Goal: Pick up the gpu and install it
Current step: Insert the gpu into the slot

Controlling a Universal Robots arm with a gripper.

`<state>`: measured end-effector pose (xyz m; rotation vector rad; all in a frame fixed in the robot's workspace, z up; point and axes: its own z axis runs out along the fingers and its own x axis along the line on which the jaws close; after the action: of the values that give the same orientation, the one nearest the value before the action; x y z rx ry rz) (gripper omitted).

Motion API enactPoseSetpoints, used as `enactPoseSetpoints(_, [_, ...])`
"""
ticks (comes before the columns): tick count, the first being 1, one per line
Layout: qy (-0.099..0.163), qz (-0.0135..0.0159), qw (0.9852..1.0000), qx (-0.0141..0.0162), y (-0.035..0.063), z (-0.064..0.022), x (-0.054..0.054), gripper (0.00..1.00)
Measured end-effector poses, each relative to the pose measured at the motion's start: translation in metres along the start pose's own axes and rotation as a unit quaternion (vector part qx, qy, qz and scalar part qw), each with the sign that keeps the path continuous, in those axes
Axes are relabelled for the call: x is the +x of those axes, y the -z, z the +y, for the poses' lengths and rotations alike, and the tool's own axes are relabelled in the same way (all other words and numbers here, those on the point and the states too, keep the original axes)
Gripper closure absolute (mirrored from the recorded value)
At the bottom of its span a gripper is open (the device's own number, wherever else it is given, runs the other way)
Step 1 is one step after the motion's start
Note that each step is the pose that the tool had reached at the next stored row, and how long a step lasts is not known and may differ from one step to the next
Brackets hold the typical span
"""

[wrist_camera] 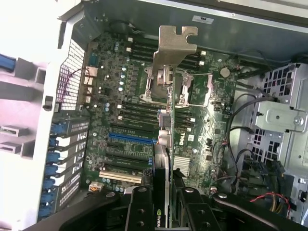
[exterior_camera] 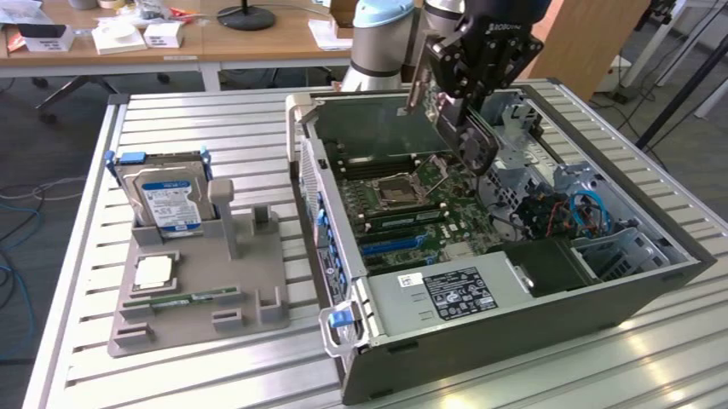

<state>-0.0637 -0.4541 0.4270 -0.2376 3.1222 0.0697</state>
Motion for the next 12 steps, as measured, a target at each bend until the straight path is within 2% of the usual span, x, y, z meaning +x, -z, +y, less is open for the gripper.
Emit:
enactPoseSetpoints(6, [0.028, 0.0012, 0.9996, -0.0003, -0.0006, 0.0, 0.0, 0.74])
enactPoseSetpoints(12, [0.057, 0.0025, 0.9984, -0.0007, -0.0012, -0.0001, 0.0, 0.74])
